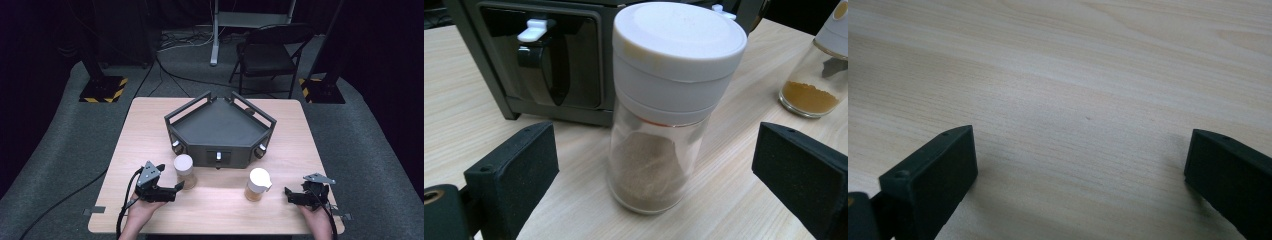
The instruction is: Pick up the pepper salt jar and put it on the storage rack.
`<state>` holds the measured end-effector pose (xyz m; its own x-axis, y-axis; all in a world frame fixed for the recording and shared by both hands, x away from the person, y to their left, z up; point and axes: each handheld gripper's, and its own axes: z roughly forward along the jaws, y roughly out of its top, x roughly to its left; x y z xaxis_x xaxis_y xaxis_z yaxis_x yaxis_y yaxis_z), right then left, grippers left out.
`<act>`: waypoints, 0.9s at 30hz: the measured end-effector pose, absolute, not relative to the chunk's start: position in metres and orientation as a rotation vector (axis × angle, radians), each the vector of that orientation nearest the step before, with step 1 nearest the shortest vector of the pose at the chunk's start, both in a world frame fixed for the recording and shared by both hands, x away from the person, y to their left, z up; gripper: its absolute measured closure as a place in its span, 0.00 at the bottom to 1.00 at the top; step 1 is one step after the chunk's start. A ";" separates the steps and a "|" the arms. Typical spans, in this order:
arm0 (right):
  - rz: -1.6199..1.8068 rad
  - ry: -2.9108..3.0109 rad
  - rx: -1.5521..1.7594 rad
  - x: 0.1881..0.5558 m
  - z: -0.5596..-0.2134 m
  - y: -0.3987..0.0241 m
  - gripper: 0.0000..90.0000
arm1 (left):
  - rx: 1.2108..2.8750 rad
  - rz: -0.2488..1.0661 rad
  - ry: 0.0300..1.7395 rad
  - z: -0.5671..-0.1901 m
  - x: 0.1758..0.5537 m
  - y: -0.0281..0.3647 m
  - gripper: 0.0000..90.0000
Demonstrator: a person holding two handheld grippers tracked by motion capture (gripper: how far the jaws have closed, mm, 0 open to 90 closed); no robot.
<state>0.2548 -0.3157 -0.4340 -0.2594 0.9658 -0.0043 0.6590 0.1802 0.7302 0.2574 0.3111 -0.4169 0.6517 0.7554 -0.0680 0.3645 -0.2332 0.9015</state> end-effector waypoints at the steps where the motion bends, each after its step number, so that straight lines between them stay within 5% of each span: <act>1: 0.859 1.990 1.523 0.255 -0.434 -0.316 0.00 | 1.844 0.474 0.889 -0.417 0.258 0.310 0.05; 27: 0.859 1.990 1.523 0.255 -0.434 -0.316 0.00 | 1.839 0.422 0.874 -0.421 0.287 0.288 0.16</act>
<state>0.2548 -0.3157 -0.4340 -0.2594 0.9658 -0.0044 0.6589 0.1803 0.7303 0.2868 0.2877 -0.4210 0.6761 0.7300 -0.1006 0.3759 -0.2242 0.8991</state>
